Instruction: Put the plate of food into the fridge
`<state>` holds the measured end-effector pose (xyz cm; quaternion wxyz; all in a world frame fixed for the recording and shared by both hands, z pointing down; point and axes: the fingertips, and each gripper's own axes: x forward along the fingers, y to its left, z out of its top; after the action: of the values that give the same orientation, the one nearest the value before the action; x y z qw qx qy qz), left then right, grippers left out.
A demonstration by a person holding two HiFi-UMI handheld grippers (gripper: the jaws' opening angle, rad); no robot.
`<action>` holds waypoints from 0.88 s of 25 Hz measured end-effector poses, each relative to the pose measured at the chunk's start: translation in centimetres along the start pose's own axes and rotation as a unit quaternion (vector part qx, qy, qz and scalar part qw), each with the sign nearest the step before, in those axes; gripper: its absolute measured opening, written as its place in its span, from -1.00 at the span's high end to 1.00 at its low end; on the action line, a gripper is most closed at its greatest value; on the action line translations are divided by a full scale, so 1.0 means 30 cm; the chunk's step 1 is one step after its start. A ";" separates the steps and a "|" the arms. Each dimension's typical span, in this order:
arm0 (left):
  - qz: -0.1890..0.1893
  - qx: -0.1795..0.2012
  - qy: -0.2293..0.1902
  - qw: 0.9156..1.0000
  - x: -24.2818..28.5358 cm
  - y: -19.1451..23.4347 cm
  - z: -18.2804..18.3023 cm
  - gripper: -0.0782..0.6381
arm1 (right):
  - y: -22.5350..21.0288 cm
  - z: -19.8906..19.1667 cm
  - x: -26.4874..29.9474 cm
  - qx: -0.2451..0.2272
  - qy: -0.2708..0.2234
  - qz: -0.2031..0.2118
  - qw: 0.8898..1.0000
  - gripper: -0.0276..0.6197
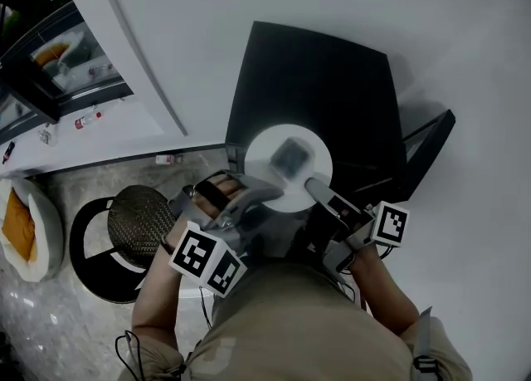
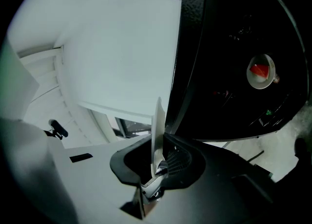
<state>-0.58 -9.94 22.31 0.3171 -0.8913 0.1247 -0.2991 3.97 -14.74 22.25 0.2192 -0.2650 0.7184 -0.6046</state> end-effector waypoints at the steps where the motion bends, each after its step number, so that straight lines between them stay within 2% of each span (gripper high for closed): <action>1: -0.001 0.000 0.000 1.000 -0.005 -0.002 0.002 0.50 | 0.003 -0.005 -0.002 0.002 -0.001 0.000 1.000 0.76; 14: 0.004 -0.001 0.024 1.000 0.032 -0.074 0.076 0.50 | -0.023 -0.018 -0.109 0.033 -0.006 0.013 0.999 0.76; 22: 0.005 -0.038 0.036 0.999 0.059 -0.092 0.121 0.49 | -0.030 -0.007 -0.168 0.049 -0.002 0.011 0.999 0.76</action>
<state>3.13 -6.77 22.64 0.2795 -0.8907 0.1519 -0.3249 7.79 -11.45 23.15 0.2399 -0.2469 0.6903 -0.6364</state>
